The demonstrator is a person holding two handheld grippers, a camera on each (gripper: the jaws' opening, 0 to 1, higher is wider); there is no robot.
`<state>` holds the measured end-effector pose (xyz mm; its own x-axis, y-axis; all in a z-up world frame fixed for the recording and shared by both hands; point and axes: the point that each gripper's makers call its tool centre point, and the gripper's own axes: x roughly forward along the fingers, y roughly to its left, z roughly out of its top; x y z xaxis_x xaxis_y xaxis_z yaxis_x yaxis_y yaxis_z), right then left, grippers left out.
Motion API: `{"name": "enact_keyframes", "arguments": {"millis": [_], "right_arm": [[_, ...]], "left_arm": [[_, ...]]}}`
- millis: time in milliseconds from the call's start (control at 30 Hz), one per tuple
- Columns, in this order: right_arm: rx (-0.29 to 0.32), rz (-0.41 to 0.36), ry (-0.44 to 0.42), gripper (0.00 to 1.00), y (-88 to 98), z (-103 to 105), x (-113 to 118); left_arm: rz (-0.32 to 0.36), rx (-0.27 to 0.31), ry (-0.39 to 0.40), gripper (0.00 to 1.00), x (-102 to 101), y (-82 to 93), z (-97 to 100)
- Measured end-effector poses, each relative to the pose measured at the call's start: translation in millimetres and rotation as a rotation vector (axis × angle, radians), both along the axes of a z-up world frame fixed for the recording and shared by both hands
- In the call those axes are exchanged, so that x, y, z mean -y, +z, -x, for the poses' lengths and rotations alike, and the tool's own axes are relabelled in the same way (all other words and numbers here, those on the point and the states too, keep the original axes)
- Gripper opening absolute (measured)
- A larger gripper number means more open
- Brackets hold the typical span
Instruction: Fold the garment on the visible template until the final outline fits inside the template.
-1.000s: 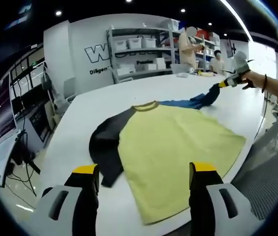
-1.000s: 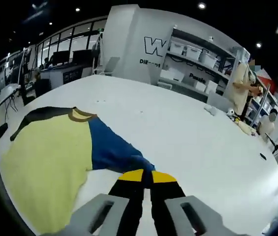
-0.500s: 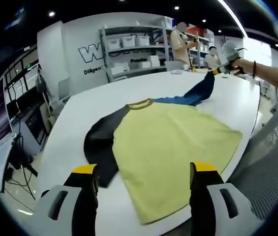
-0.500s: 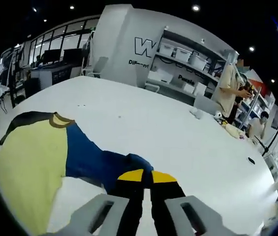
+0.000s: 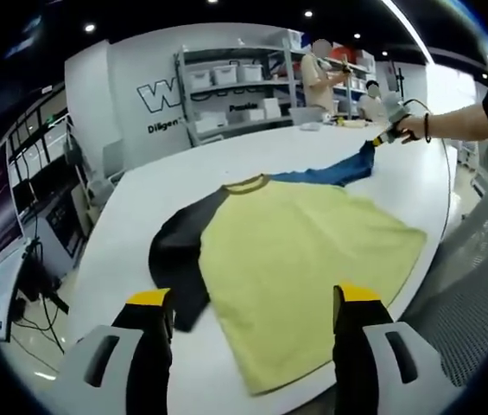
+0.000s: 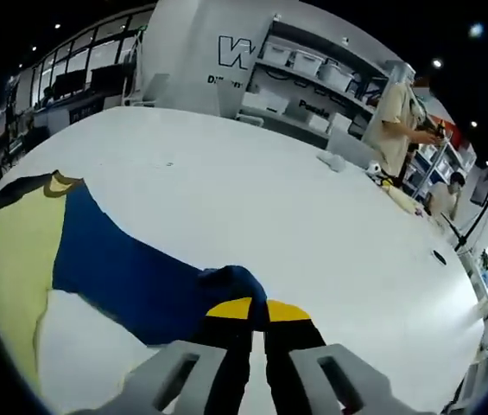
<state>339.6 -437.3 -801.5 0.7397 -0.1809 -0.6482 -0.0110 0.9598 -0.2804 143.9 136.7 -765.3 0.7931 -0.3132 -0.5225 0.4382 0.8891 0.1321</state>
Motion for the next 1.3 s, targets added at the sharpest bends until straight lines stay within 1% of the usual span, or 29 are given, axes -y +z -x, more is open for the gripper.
{"name": "enact_keyframes", "arguments": {"millis": [33, 100, 167, 267, 333, 367, 433, 467, 567, 667, 700, 767, 867, 933, 967, 1033, 1167, 1233, 1300], "right_arm": [[-0.011, -0.005, -0.014, 0.0, -6.0, -1.4, 2.8], [-0.025, -0.005, -0.011, 0.0, -11.8, -2.3, 2.4], [-0.059, 0.005, -0.012, 0.0, -23.6, -4.4, 5.2], [-0.075, 0.009, -0.009, 0.0, -33.2, -6.0, 6.0], [-0.089, 0.004, -0.024, 0.0, -39.3, -4.8, 8.5], [-0.091, 0.005, -0.027, 0.0, -42.4, -4.5, 10.4], [-0.093, 0.003, -0.028, 0.0, -43.6, -4.2, 10.7], [-0.092, -0.02, -0.028, 0.0, -47.4, -2.8, 8.6], [-0.107, -0.007, -0.021, 0.02, -53.1, -1.6, 12.2], [-0.08, -0.054, -0.112, 0.09, -50.3, 4.5, 18.5], [-0.05, -0.084, -0.147, 0.11, -44.5, 7.9, 15.1], [-0.002, -0.126, -0.151, 0.15, -35.8, 7.6, 7.2], [0.071, -0.184, -0.155, 0.24, -22.6, 5.3, -6.5], [0.067, -0.193, -0.139, 0.26, -21.9, 6.0, -13.6], [0.071, -0.211, -0.124, 0.26, -21.9, 4.9, -24.3], [0.046, -0.232, -0.116, 0.27, -28.9, 5.1, -37.7], [0.024, -0.263, -0.118, 0.27, -38.2, 3.9, -48.9], [0.015, -0.266, -0.118, 0.24, -43.1, 4.4, -55.0], [-0.002, -0.265, -0.117, 0.16, -47.7, 5.6, -58.8]], "left_arm": [[-0.003, -0.001, -0.005, 0.81, 0.9, -0.4, 0.1], [-0.008, -0.002, -0.014, 0.82, 2.3, -1.3, -0.1], [-0.006, 0.0, -0.022, 0.85, 4.2, -1.5, -0.8], [-0.003, 0.0, -0.026, 0.87, 5.3, -1.8, -1.4], [0.016, 0.004, -0.027, 0.88, 4.7, -0.8, -2.4], [0.043, 0.031, -0.031, 0.9, 7.5, 3.5, -4.5], [0.044, 0.031, -0.034, 0.93, 8.1, 3.5, -4.4], [0.045, 0.029, -0.034, 0.93, 8.3, 3.3, -4.4], [0.04, 0.018, -0.032, 0.92, 7.2, 0.9, -3.8], [0.031, -0.002, -0.028, 0.91, 5.5, -2.7, -1.9], [0.025, -0.01, -0.027, 0.91, 4.7, -4.3, -1.0], [0.02, -0.012, -0.028, 0.91, 4.1, -4.7, -0.1], [0.017, -0.014, -0.029, 0.9, 3.1, -3.3, 2.1], [0.017, -0.014, -0.028, 0.9, 2.7, -3.1, 2.3], [0.016, -0.015, -0.028, 0.9, 2.4, -3.1, 2.6], [0.012, -0.014, -0.029, 0.9, 2.3, -2.9, 2.7], [0.007, -0.009, -0.03, 0.89, 2.0, -2.4, 1.9], [0.006, -0.012, -0.028, 0.89, 1.2, -3.0, 1.7], [0.006, -0.013, -0.026, 0.88, 0.6, -3.0, 1.4]]}}
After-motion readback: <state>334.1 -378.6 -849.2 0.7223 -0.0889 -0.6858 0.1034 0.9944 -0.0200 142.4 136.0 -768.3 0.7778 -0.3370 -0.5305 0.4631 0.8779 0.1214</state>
